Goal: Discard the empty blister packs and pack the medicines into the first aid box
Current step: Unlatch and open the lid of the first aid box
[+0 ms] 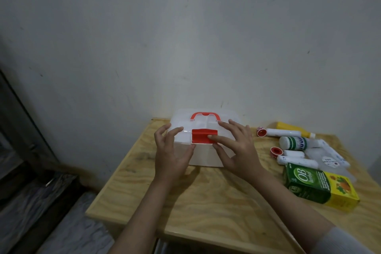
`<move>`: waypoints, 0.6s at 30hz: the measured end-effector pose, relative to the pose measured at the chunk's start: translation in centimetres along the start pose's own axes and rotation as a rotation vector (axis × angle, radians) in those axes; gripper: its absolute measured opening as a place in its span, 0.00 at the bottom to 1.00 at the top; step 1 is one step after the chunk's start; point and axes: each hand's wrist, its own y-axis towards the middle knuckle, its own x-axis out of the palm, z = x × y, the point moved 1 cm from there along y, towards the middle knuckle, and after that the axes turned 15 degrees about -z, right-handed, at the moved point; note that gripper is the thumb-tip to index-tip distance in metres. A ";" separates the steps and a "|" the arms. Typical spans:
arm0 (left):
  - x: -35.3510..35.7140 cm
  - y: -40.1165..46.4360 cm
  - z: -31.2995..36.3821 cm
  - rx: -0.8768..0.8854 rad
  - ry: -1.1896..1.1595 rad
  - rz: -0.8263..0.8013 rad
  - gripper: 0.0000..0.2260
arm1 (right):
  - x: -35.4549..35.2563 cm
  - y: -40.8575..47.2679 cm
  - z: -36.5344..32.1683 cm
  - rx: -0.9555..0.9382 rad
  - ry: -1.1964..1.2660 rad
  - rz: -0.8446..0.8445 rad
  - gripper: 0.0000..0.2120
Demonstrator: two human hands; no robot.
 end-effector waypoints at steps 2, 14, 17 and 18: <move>-0.1 -0.1 0.1 0.004 -0.024 -0.007 0.27 | 0.1 0.0 -0.1 -0.003 -0.016 0.000 0.15; 0.4 0.5 -0.1 -0.128 -0.230 -0.171 0.41 | -6.3 7.5 0.7 0.177 0.046 0.365 0.09; 0.9 1.1 0.2 -0.146 -0.219 -0.187 0.40 | -7.3 9.9 2.0 0.269 0.061 0.369 0.11; 1.1 1.2 0.4 -0.148 -0.218 -0.189 0.40 | -7.5 10.6 2.5 0.297 0.053 0.360 0.12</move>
